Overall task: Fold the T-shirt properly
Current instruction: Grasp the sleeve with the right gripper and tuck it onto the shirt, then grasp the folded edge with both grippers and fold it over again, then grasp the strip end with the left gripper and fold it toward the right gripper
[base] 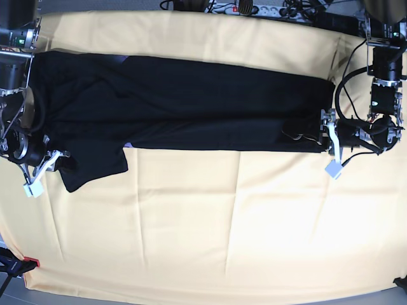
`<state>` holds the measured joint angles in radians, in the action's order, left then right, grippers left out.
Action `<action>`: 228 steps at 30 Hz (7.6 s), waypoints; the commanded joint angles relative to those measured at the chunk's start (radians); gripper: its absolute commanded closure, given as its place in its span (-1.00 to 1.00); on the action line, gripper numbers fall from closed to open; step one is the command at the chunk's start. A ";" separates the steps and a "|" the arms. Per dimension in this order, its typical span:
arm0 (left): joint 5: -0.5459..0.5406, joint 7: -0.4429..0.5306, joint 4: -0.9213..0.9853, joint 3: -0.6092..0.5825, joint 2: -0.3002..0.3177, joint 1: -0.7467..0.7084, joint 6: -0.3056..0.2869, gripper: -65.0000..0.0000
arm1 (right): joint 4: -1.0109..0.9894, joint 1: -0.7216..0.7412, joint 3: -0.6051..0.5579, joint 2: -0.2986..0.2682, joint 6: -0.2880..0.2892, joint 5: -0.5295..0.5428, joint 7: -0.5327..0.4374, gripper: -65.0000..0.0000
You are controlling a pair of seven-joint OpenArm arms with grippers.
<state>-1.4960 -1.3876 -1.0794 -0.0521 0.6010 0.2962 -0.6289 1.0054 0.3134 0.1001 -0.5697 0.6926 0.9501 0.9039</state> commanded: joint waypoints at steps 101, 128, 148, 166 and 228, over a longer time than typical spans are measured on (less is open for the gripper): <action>0.012 -0.009 -0.006 0.298 -0.036 -0.198 0.015 -0.21 | 0.710 -0.551 0.286 0.140 0.006 -0.113 0.128 1.00; 0.012 -0.009 -0.007 0.298 0.149 -0.140 -0.018 1.00 | 0.759 -0.539 0.286 0.137 0.006 0.069 0.129 1.00; 0.012 -0.009 -0.068 0.298 0.212 -0.135 0.144 1.00 | 0.779 -0.487 0.287 0.198 0.006 0.031 0.159 0.14; 0.012 -0.009 -0.665 0.297 -0.075 -0.249 0.060 1.00 | 0.778 -0.488 0.287 0.270 0.006 -0.095 0.095 0.14; 0.012 0.040 -0.603 0.219 -0.277 -0.381 -0.050 1.00 | 0.778 -0.485 0.287 0.270 0.006 -0.061 0.095 0.14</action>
<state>-1.4651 -1.3590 -1.6669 0.1631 0.3145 -0.0933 -0.6743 1.7679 -0.1825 0.3813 -0.2852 0.6930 0.8703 1.0206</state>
